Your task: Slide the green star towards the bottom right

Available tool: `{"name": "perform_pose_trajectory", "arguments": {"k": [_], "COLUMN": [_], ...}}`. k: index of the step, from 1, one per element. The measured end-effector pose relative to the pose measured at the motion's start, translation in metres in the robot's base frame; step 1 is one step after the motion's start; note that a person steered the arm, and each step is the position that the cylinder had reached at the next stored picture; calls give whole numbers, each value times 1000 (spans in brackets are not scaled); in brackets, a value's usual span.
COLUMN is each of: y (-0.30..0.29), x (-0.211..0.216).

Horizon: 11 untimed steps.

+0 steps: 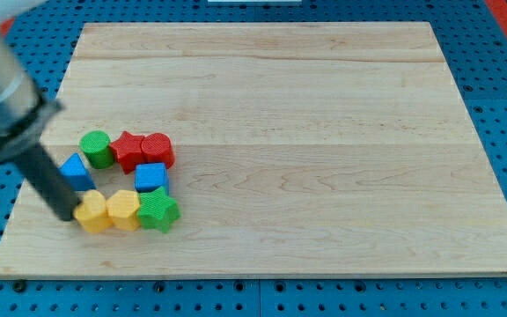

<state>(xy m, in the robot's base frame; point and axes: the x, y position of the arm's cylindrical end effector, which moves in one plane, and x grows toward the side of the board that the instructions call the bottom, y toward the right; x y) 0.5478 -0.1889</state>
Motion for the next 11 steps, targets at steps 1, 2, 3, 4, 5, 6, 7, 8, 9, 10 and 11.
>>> {"name": "perform_pose_trajectory", "arguments": {"k": [1,2,3,4,5,6,7,8,9,10,11], "y": [76,79,46,86,150,216,248,216,287,332,259], "x": [0,7,7,-5,-5,-5,-5,7,11,7,22]}}
